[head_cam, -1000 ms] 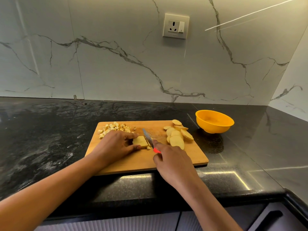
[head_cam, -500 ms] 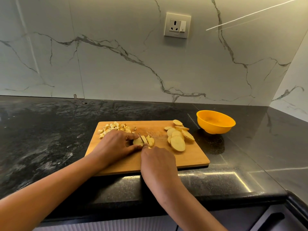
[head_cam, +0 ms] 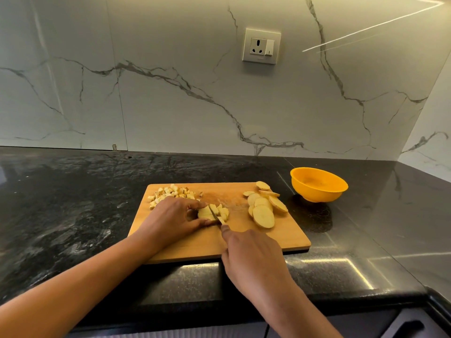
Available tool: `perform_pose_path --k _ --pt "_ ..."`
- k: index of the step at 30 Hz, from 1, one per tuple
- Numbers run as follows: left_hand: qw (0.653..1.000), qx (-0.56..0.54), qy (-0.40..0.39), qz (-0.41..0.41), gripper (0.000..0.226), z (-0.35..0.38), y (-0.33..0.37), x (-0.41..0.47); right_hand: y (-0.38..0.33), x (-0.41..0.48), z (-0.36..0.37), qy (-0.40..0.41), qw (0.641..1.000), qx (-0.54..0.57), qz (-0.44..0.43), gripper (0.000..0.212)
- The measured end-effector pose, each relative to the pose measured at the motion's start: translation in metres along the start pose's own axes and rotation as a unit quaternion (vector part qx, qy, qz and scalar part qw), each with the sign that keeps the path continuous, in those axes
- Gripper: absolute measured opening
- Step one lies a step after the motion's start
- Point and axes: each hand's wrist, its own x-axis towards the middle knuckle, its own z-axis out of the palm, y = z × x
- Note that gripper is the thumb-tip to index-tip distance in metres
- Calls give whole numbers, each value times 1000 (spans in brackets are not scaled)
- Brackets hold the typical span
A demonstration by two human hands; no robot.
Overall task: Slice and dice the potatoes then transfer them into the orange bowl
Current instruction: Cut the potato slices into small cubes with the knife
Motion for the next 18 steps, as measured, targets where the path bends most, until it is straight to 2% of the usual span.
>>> perform_pose_path --k 5,7,9,14,18 --pt "1000 -25 11 -6 56 -3 -4 -2 5 30 2 -6 996 78 38 39" --pt "999 -32 13 -8 54 -4 -7 -2 6 32 4 22 993 101 51 42" --pt "999 -31 12 -6 49 -4 -9 -2 6 27 7 54 992 104 52 46" --pt "999 -39 15 1 42 -4 -10 -1 3 16 11 76 992 98 36 49" --pt "999 -34 17 4 42 -3 -11 -2 -1 10 9 67 994 83 24 49"
